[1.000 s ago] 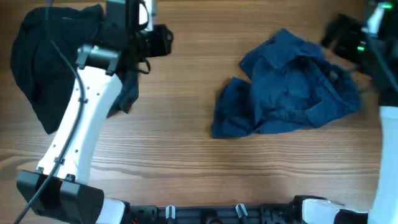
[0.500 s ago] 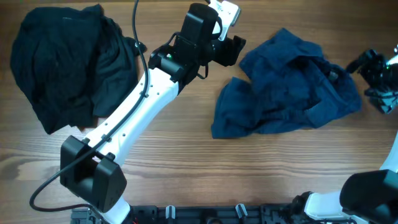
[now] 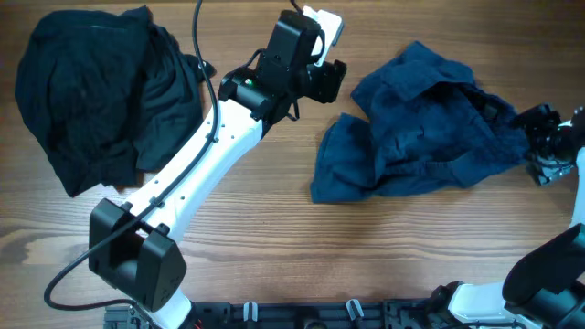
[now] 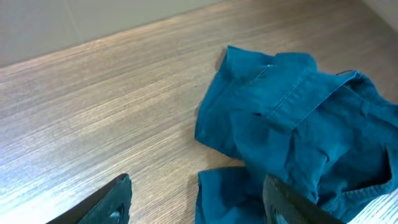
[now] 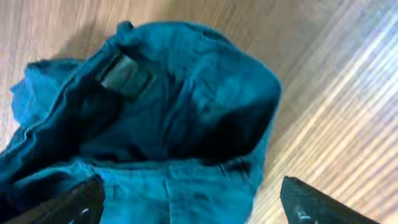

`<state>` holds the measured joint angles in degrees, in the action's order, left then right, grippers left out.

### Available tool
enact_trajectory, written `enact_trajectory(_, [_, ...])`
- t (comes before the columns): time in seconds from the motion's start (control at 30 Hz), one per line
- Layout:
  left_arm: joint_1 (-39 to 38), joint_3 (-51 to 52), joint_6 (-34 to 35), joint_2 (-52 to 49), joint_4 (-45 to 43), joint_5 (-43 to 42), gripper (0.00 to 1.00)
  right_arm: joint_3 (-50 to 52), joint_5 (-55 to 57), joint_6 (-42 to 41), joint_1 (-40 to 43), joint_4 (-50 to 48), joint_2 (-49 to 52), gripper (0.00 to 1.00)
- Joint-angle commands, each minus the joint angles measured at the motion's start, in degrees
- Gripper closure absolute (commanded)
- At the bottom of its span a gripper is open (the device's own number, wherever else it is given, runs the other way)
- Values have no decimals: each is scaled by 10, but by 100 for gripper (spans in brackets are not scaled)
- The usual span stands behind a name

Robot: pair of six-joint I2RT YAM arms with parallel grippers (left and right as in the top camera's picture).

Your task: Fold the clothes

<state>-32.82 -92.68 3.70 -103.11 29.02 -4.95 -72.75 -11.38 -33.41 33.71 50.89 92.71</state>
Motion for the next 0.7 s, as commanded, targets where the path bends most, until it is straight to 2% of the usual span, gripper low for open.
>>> enact_trajectory(0.0, [5, -7, -7, -4, 11, 10, 32, 18, -9, -12, 1, -23, 9, 11])
enact_trajectory(0.17, [5, -7, -7, -4, 21, 10, 32, 19, -8, -10, 1, -31, 43, 15])
enact_trajectory(0.37, [5, -7, -7, -4, 24, 10, 32, 19, -63, 40, -1, -24, 92, 18])
enact_trajectory(0.57, [5, -7, -7, -4, 23, 21, 32, 19, -120, 130, -1, -1, 93, 34])
enact_trajectory(0.67, [5, -7, -7, -4, 23, 21, 32, 19, -123, 147, -1, 15, 93, 47])
